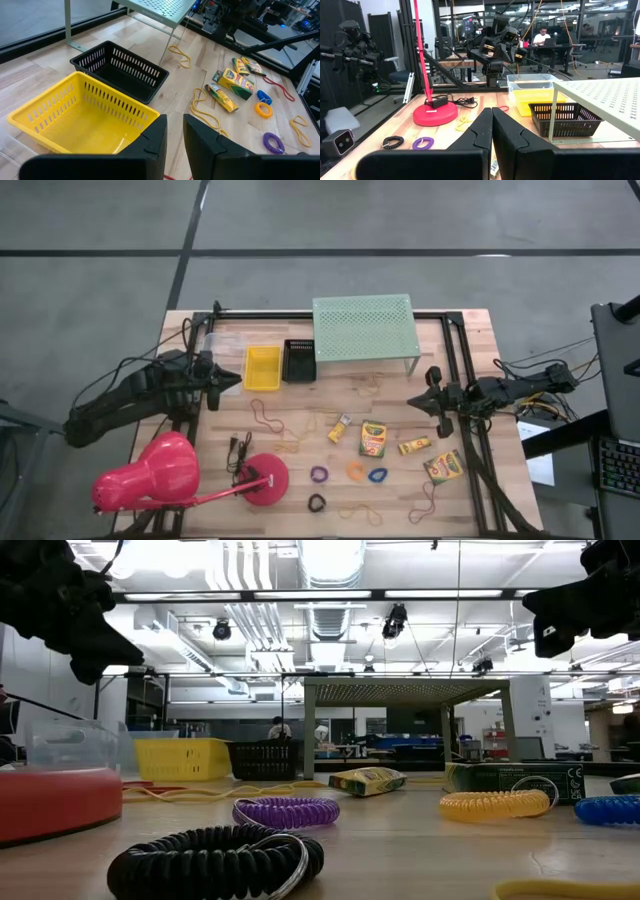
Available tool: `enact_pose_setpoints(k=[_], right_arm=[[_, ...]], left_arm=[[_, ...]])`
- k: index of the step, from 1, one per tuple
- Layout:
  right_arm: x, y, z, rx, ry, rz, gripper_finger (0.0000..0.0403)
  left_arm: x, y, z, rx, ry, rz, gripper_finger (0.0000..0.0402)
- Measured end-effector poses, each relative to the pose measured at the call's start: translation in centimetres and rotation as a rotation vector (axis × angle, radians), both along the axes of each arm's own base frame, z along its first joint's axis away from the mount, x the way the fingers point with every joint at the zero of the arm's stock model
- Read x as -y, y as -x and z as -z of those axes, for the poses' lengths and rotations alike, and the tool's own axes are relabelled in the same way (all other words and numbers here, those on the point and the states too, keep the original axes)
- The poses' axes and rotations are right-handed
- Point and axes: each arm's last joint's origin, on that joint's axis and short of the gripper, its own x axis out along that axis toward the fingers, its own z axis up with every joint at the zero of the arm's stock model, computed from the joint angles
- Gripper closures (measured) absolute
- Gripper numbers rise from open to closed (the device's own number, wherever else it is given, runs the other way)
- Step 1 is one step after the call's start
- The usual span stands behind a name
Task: Pick & Place Office Desk Supplies
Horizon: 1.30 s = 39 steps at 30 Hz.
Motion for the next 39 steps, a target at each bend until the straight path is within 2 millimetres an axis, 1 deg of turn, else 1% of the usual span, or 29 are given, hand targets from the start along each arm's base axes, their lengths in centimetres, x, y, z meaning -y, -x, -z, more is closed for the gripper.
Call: enact_pose_setpoints(k=[33,39], right_arm=[[0.00,0.00,-0.05,0.005,-0.001,0.000,0.0394],[0.00,0.00,-0.06,0.004,-0.043,-0.003,0.0394]], left_arm=[[0.00,0.00,0.00,0.000,0.000,0.000,0.0335],[0.00,0.00,0.01,0.000,0.000,0.001,0.0335]])
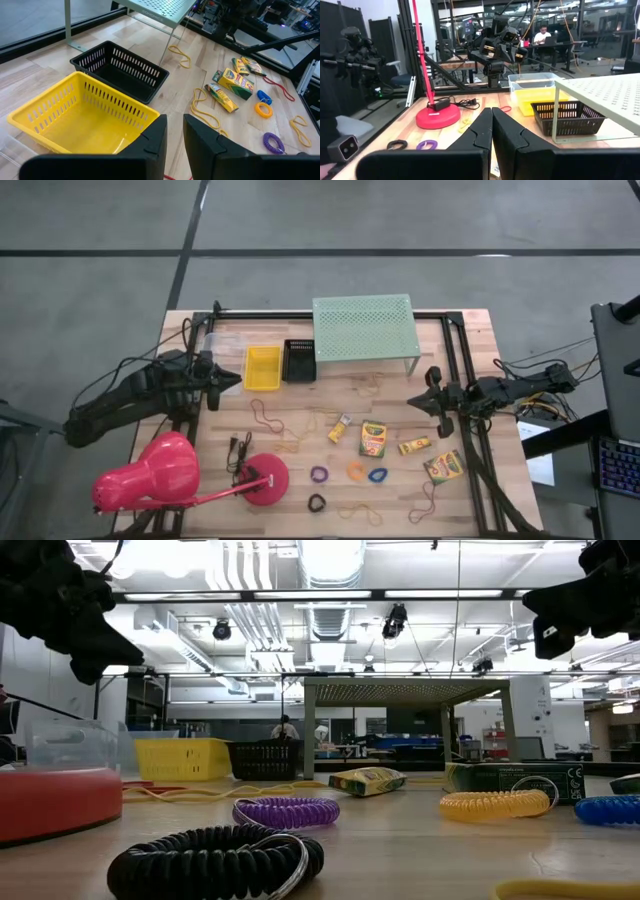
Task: Pick & Place Office Desk Supplies
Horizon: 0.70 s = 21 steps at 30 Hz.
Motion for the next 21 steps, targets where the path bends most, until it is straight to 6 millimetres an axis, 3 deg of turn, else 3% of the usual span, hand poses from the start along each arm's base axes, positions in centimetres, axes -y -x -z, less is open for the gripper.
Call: enact_pose_setpoints(k=[21], right_arm=[[0.00,0.00,0.00,0.007,0.116,0.008,0.0394]], left_arm=[[0.00,0.00,0.00,0.000,0.000,0.000,0.0335]])
